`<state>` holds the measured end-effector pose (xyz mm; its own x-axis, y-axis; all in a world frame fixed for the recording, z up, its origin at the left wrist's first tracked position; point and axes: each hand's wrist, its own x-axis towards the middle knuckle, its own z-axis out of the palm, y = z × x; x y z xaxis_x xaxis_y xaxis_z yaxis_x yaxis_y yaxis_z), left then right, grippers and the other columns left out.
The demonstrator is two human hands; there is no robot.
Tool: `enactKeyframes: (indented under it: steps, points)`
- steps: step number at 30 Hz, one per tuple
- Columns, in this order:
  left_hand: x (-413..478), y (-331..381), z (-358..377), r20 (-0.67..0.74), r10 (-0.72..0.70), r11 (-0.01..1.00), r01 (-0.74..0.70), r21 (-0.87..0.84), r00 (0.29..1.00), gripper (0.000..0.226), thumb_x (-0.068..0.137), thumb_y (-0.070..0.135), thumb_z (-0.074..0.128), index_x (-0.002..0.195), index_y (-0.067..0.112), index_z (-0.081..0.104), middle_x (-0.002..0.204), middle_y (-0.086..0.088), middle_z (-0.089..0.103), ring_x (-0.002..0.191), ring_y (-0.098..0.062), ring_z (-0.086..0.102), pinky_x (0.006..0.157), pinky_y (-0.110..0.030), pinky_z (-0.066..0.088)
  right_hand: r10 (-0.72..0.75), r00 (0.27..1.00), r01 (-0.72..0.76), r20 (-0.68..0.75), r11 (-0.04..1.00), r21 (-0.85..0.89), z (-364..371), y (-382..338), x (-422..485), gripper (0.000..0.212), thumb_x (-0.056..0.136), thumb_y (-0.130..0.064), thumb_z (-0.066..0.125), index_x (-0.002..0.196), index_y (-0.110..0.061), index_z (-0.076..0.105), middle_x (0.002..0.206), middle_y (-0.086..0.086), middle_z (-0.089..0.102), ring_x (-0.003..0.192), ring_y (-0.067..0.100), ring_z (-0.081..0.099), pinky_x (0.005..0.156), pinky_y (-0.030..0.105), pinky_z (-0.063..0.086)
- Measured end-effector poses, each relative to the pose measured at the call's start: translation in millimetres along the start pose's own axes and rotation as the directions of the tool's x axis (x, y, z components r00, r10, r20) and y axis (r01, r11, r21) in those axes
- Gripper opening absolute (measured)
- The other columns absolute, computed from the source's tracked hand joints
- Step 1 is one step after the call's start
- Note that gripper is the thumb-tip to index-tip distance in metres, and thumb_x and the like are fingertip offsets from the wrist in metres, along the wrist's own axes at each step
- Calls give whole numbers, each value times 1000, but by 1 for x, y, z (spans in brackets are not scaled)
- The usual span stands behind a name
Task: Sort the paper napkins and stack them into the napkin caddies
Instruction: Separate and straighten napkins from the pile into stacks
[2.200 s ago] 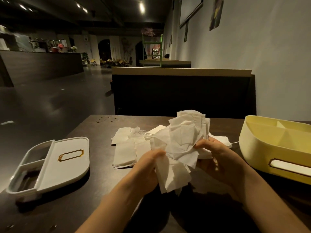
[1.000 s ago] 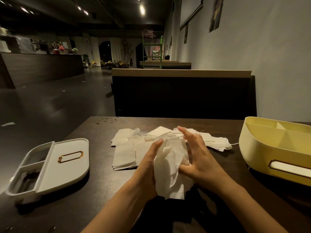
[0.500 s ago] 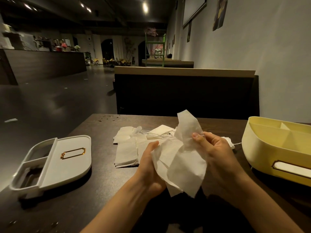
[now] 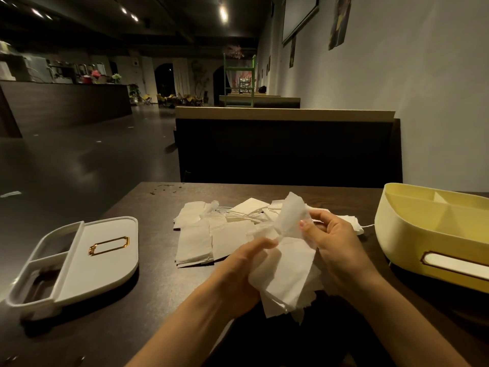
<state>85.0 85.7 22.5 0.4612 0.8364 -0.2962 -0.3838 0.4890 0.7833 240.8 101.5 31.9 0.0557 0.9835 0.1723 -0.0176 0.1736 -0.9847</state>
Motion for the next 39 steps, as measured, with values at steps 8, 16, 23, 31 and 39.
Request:
enactKeyframes:
  steps: [8,16,23,31,39]
  points:
    - [8,-4,-6,-56,5,999,-3,38,998,27,85,6,53,111,2,56,89,-16,61,74,-25,62,63,-29,55,-171,984,168,-47,984,-67,-1,-9,-4,13,87,-21,55,86,-28,67,93,-6,68,85,10,65,63,20,56]
    - [7,-3,-3,-100,47,994,-37,99,994,22,86,5,54,109,5,55,86,-13,55,70,-20,55,51,-22,51,328,944,-302,-45,907,295,-13,1,7,25,95,0,40,112,-4,58,100,16,66,86,25,62,61,35,52]
    - [8,-3,-3,-88,37,995,-28,96,995,24,85,3,55,109,4,57,85,-14,60,70,-21,59,53,-23,53,161,986,-168,53,966,196,-15,-5,5,19,94,-3,47,103,-15,58,101,10,64,90,25,60,70,36,52]
    - [9,-8,-3,-104,124,950,-88,298,987,26,87,1,55,108,17,57,94,-10,64,83,-21,61,63,-28,52,-71,996,75,56,994,-75,-14,-4,7,14,85,-11,63,91,-23,65,94,0,69,94,17,64,76,29,54]
    - [4,-7,0,-87,139,917,-95,388,986,28,87,1,56,104,22,53,96,-7,62,85,-19,59,60,-25,51,-133,952,257,277,840,-478,-19,-4,6,17,85,-30,63,100,-37,62,95,-4,62,87,13,60,72,28,58]
